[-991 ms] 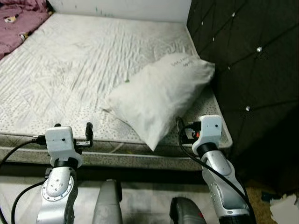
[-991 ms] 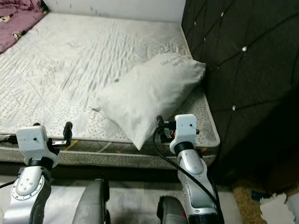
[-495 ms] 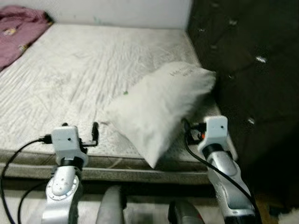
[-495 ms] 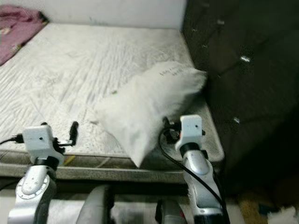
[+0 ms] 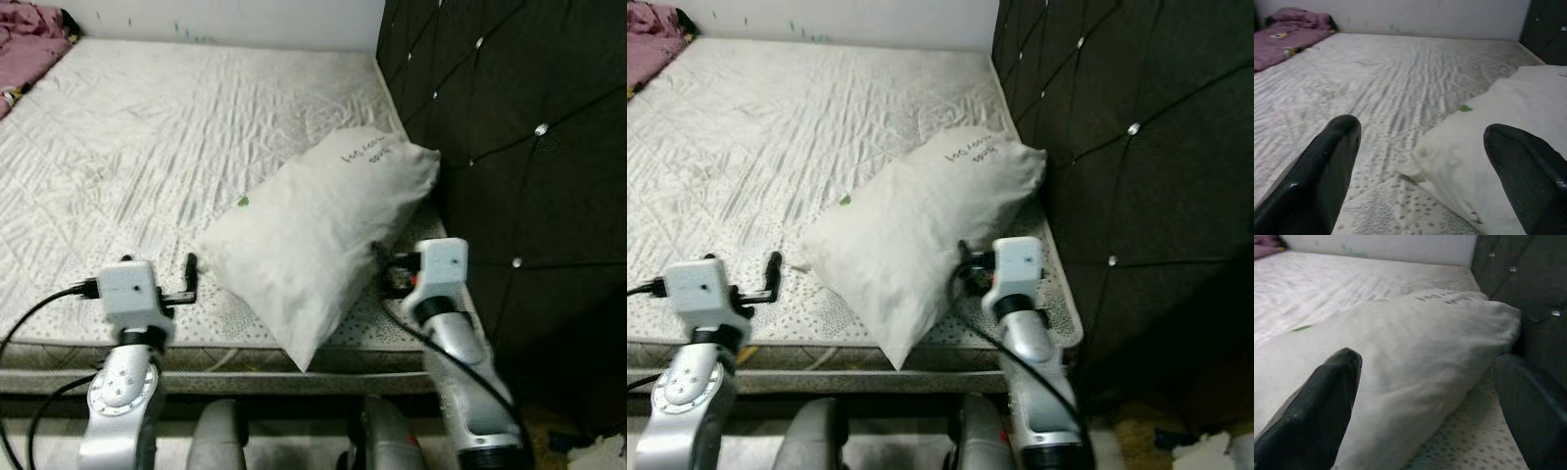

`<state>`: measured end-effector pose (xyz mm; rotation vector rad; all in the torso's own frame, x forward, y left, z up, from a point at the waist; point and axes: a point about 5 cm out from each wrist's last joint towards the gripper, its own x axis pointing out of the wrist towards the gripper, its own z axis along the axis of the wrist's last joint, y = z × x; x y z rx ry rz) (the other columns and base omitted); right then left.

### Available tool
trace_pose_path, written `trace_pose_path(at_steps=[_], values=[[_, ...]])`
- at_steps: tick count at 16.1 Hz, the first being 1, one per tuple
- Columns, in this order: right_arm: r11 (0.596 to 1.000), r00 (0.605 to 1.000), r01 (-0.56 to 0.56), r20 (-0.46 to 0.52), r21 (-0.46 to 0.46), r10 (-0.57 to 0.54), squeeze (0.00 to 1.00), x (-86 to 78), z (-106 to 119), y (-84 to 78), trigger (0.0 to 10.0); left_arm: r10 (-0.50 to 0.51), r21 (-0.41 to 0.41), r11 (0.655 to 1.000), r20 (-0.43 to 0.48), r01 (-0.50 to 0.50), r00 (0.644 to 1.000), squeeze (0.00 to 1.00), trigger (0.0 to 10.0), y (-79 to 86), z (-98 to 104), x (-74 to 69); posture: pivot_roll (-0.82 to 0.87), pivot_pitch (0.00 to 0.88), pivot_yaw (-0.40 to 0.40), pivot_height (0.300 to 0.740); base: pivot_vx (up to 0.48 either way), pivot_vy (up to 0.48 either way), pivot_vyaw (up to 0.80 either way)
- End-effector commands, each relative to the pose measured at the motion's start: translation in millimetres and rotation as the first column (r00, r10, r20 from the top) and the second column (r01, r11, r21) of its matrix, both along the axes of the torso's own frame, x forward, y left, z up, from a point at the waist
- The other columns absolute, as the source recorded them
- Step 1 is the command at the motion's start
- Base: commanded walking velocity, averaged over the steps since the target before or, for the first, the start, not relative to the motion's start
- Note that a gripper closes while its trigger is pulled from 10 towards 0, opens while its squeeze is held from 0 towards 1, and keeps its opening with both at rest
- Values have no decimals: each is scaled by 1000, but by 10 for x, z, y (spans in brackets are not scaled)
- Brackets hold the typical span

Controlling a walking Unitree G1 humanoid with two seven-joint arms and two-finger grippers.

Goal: Clean up the room

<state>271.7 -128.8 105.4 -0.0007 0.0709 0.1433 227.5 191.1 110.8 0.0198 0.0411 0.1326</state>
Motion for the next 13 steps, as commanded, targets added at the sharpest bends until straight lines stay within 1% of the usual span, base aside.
trace_pose_path(at_steps=[1, 2, 5, 8, 9, 11, 13], values=[[1000, 1000, 3, 12, -7, -3, 0, 13, 19, -19, 10000, -2, 3, 1000, 0, 2, 1000, 0, 10000, 4, -1, 5, 61, 34, -34, 633, 319, 0, 0], [1000, 1000, 3, 13, -8, -2, 0, 15, 20, -17, 10000, 1, 4, 1000, -6, -1, 1000, 0, 10000, 8, -8, 11, 60, 33, -34, 633, 289, 0, 0], [1000, 1000, 1, 14, -11, -1, 0, 18, 19, -17, 10000, 5, -3, 1000, -12, -5, 1000, 0, 10000, 9, -21, 19, 59, 32, -33, 633, 0, 0, 0], [1000, 1000, -21, 18, -9, 21, 0, 14, 22, 11, 10000, 8, 3, 1000, -16, -8, 1000, 0, 10000, 12, -20, 18, 61, 32, -33, 633, 0, 0, 627], [1000, 999, -29, 20, 7, 29, 0, 12, 31, 18, 10000, 11, 5, 1000, -15, -11, 1000, 0, 10000, 12, -16, 15, 64, 33, -38, 618, 0, 0, 0], [999, 999, -32, 12, 7, 32, 0, 15, 23, 21, 10000, 19, 5, 1000, -10, -19, 1000, 0, 10000, 14, 0, 16, 65, 36, -41, 594, 0, 0, 0], [999, 999, -38, 2, 19, 38, 0, 15, 10, 25, 10000, 25, 3, 1000, -3, -25, 1000, 0, 10000, 14, 17, 22, 65, 40, -41, 589, 0, 0, 0]])
